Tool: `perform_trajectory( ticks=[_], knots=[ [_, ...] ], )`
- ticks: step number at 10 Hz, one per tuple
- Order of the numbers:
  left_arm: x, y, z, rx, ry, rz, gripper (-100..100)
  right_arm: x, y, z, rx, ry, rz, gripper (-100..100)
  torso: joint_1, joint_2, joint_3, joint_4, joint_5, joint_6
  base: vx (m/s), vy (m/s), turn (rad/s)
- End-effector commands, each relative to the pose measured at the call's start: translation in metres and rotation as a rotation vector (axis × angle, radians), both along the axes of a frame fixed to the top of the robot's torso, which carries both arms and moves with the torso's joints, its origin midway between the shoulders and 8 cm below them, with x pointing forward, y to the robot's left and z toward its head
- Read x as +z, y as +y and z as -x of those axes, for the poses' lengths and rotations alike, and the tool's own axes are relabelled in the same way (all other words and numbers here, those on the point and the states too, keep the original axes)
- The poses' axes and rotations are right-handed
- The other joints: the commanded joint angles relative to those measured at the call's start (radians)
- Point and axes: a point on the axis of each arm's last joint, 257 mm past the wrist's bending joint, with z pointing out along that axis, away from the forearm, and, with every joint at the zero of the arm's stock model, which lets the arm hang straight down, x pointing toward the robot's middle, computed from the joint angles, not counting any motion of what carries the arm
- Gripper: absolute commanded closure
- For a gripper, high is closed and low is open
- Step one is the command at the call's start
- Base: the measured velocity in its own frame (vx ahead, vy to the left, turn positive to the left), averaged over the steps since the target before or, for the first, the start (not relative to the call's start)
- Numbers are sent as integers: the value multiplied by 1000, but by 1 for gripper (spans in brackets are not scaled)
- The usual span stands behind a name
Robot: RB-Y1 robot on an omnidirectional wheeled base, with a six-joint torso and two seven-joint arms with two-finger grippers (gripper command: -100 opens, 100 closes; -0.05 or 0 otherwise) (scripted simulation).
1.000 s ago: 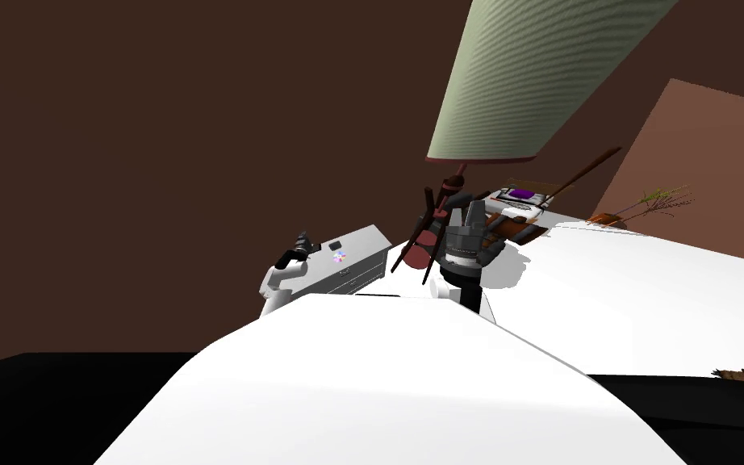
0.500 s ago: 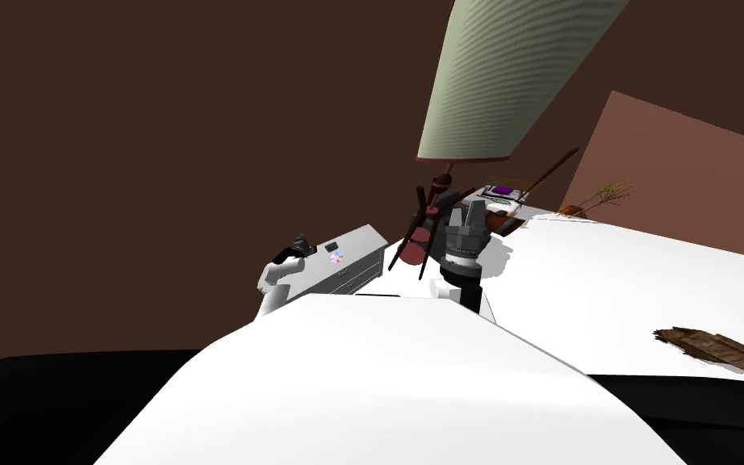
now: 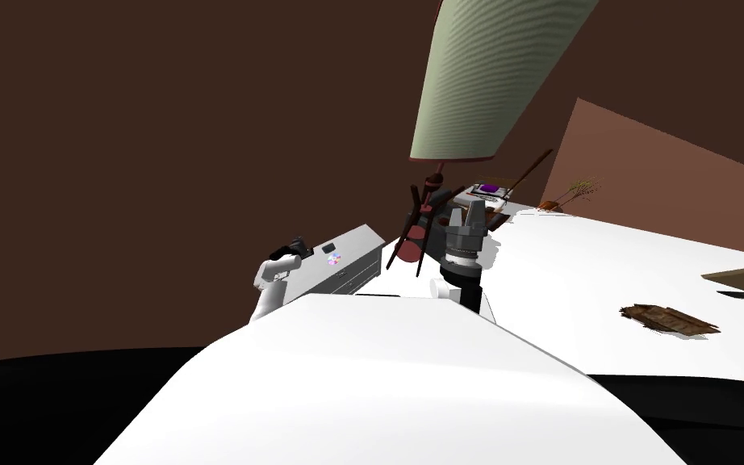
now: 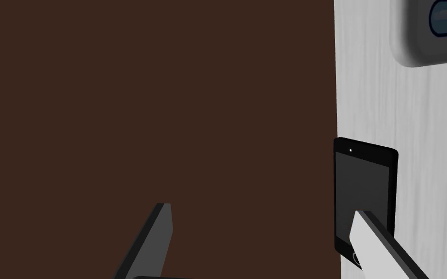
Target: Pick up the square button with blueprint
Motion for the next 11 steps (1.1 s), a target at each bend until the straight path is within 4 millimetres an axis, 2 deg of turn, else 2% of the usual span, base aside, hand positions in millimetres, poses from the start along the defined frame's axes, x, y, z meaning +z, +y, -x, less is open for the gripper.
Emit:
perform_trajectory(
  ticks=[1,2,3,5,6,8,9,10,11],
  knots=[
    [-11,5,5,21,44,25,-100,0,0,0,0,0,0,0,0,0,0,0,0,0,-25,26,-131],
    [-13,5,6,22,52,28,-100,0,0,0,0,0,0,0,0,0,0,0,0,-1,-10,12,33],
    [-17,18,8,55,79,52,-100,0,0,0,0,0,0,0,0,0,0,0,0,-1,-13,11,-226],
    [-24,18,12,60,108,64,-100,0,0,0,0,0,0,0,0,0,0,0,0,-1,-13,18,-49],
    [-29,30,16,95,137,91,-100,0,0,0,0,0,0,0,0,-1,0,0,0,-1,-16,9,-181],
    [-34,29,20,99,161,101,-100,0,0,0,0,0,0,0,0,-1,0,0,0,-1,-10,13,-56],
    [-40,40,24,133,191,131,-100,0,0,0,0,0,0,0,-1,-1,0,0,0,-1,-8,10,-192],
    [-44,39,28,137,213,140,-100,0,0,0,0,0,0,0,-1,-1,-1,0,0,0,-9,17,-110],
    [-47,50,31,169,230,166,-100,0,0,0,0,0,0,0,0,-1,-1,0,0,-1,-8,13,-199]
  ],
)
